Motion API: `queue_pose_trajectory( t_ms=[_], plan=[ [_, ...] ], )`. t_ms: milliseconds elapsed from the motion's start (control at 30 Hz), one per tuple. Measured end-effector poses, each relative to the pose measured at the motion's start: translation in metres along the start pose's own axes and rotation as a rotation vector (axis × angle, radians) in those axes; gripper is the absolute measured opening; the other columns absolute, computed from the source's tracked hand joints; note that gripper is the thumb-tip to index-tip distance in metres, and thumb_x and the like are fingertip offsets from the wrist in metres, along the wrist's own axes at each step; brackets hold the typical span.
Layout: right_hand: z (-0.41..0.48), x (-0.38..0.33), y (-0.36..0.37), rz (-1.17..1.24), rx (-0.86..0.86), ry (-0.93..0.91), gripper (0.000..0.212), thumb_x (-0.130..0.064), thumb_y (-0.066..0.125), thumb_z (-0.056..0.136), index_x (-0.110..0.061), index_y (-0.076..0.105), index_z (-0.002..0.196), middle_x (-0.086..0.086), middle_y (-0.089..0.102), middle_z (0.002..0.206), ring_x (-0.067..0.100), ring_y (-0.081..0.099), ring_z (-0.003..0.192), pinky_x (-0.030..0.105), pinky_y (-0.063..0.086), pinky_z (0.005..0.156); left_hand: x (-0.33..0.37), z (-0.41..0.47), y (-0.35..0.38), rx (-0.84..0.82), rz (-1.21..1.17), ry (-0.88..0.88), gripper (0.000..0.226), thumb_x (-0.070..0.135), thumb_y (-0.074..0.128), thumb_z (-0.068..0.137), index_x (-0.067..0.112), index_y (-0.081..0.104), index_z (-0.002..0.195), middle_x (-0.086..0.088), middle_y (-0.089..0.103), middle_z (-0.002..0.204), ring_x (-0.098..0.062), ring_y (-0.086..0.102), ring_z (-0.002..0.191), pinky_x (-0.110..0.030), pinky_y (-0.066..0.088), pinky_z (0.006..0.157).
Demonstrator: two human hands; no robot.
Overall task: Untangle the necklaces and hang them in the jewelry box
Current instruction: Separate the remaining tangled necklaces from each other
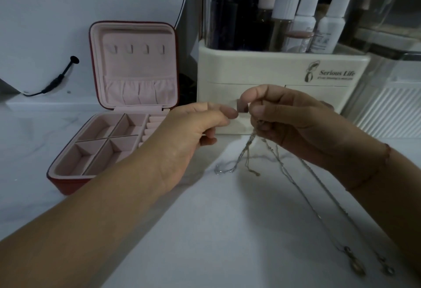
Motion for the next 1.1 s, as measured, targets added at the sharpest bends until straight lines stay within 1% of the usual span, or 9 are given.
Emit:
queue_pose_trajectory(
  t_ms=[167, 233, 367, 600, 667, 800, 933, 1033, 1100],
  plan=[
    [0.0, -0.007, 0.004, 0.099, -0.041, -0.072, 0.021, 0.0, 0.055, 0.082, -0.01, 0.061, 0.099, -0.002, 0.056, 0.071, 0.014, 0.047, 0.072, 0.023, 0.043, 0.075, -0.005, -0.007, 0.014, -0.114, 0.095, -0.002, 0.011, 0.021, 0.074, 0.07, 0.027, 0.076, 0.08, 0.011, 0.072, 0.079, -0.002, 0.062, 0.081, -0.022, 0.044, 0.081],
    [0.0, -0.009, 0.002, 0.108, -0.028, -0.088, 0.019, -0.001, 0.056, 0.082, -0.011, 0.06, 0.098, -0.001, 0.056, 0.071, 0.018, 0.046, 0.077, 0.028, 0.04, 0.083, -0.009, -0.009, 0.02, -0.147, 0.095, -0.02, 0.014, 0.021, 0.074, 0.07, 0.022, 0.075, 0.084, 0.008, 0.073, 0.08, 0.002, 0.063, 0.076, -0.017, 0.044, 0.08],
    [0.0, -0.012, 0.002, 0.119, -0.003, -0.105, 0.018, 0.0, 0.054, 0.083, -0.009, 0.059, 0.098, 0.0, 0.056, 0.072, 0.013, 0.05, 0.069, 0.04, 0.032, 0.094, -0.008, -0.009, 0.021, -0.129, 0.069, -0.012, 0.007, 0.013, 0.071, 0.077, 0.017, 0.073, 0.082, 0.007, 0.073, 0.073, 0.002, 0.065, 0.07, -0.009, 0.047, 0.07],
    [0.0, -0.011, 0.004, 0.145, -0.009, -0.081, 0.017, -0.002, 0.055, 0.081, -0.011, 0.061, 0.094, 0.0, 0.057, 0.071, 0.017, 0.051, 0.077, 0.023, 0.047, 0.077, -0.005, -0.01, 0.025, -0.158, 0.054, 0.009, 0.006, 0.017, 0.07, 0.077, 0.016, 0.072, 0.083, 0.003, 0.073, 0.077, -0.004, 0.064, 0.075, -0.019, 0.049, 0.078],
    [0.0, -0.011, 0.003, 0.148, -0.003, -0.082, 0.017, -0.002, 0.054, 0.081, -0.011, 0.061, 0.094, 0.0, 0.057, 0.072, 0.014, 0.053, 0.073, 0.024, 0.047, 0.077, -0.005, -0.009, 0.024, -0.165, 0.032, 0.022, 0.019, 0.024, 0.072, 0.069, 0.014, 0.071, 0.086, -0.001, 0.073, 0.081, -0.005, 0.065, 0.077, -0.015, 0.049, 0.075],
    [0.0, -0.011, 0.002, 0.149, -0.01, -0.086, 0.017, -0.002, 0.054, 0.083, -0.011, 0.06, 0.096, -0.001, 0.056, 0.074, 0.01, 0.055, 0.069, 0.026, 0.044, 0.081, -0.003, -0.008, 0.022, -0.138, 0.032, 0.036, 0.005, 0.016, 0.069, 0.078, 0.016, 0.071, 0.082, 0.003, 0.073, 0.075, -0.003, 0.065, 0.073, -0.015, 0.049, 0.074],
    [0.0, -0.008, 0.0, 0.155, -0.001, -0.061, 0.017, -0.003, 0.056, 0.08, -0.011, 0.061, 0.094, 0.0, 0.057, 0.074, 0.009, 0.053, 0.064, 0.018, 0.047, 0.063, -0.002, -0.008, 0.022, -0.133, 0.009, 0.048, 0.007, 0.009, 0.065, 0.083, 0.015, 0.068, 0.084, 0.0, 0.071, 0.075, -0.005, 0.064, 0.072, -0.02, 0.05, 0.076],
    [0.0, 0.001, -0.001, 0.085, 0.007, 0.009, 0.019, -0.005, 0.062, 0.075, -0.012, 0.063, 0.093, 0.005, 0.057, 0.081, 0.007, 0.047, 0.058, 0.017, 0.042, 0.054, 0.0, -0.009, 0.019, -0.109, 0.008, 0.063, 0.007, 0.008, 0.064, 0.083, 0.012, 0.068, 0.085, -0.002, 0.07, 0.076, -0.005, 0.063, 0.072, -0.02, 0.05, 0.076],
    [0.0, 0.007, 0.002, 0.038, -0.009, 0.055, 0.022, -0.003, 0.063, 0.073, -0.01, 0.063, 0.095, 0.0, 0.057, 0.071, 0.007, 0.044, 0.056, 0.017, 0.036, 0.053, 0.0, -0.008, 0.015, -0.08, 0.019, 0.063, 0.006, 0.012, 0.064, 0.084, 0.012, 0.069, 0.087, 0.0, 0.07, 0.078, -0.006, 0.062, 0.075, -0.02, 0.05, 0.078]
  ],
)
Point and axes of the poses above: each hand's wrist, its own z-axis towards the middle knuckle, its own y-axis out of the palm, x = y × z, the point moved 10 cm from there along z, towards the middle knuckle
